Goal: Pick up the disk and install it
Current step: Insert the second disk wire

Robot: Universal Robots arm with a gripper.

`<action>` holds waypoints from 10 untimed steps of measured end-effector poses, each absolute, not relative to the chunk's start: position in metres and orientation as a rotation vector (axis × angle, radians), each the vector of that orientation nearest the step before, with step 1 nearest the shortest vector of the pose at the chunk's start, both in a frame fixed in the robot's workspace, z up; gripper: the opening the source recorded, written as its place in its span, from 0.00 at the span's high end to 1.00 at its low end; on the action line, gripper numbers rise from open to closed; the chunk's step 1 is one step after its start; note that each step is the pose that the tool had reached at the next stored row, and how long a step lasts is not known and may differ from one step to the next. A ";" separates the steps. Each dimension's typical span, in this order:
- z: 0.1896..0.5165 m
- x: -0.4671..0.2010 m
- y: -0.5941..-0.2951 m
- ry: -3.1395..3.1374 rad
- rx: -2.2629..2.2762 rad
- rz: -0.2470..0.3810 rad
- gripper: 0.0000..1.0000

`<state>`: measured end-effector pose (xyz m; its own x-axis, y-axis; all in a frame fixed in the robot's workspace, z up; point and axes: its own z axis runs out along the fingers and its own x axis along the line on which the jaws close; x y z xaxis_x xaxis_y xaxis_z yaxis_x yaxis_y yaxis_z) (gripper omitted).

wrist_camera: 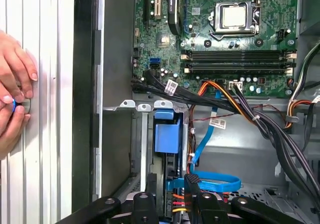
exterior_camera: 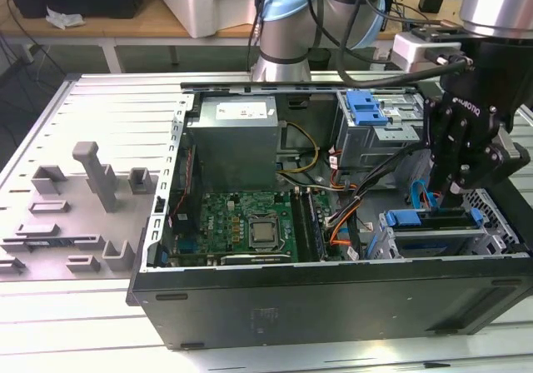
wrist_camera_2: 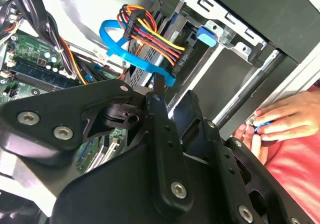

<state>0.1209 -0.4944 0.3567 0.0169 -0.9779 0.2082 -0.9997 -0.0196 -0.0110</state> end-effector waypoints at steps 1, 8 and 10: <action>0.358 0.120 -0.494 -2.098 2.137 0.238 0.64; 0.368 0.111 -0.494 -2.103 2.140 0.251 0.89; 0.368 0.111 -0.494 -2.103 2.140 0.251 0.89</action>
<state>0.1114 -0.4944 0.3679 0.0144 -0.9778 0.2091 -0.9995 -0.0198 -0.0234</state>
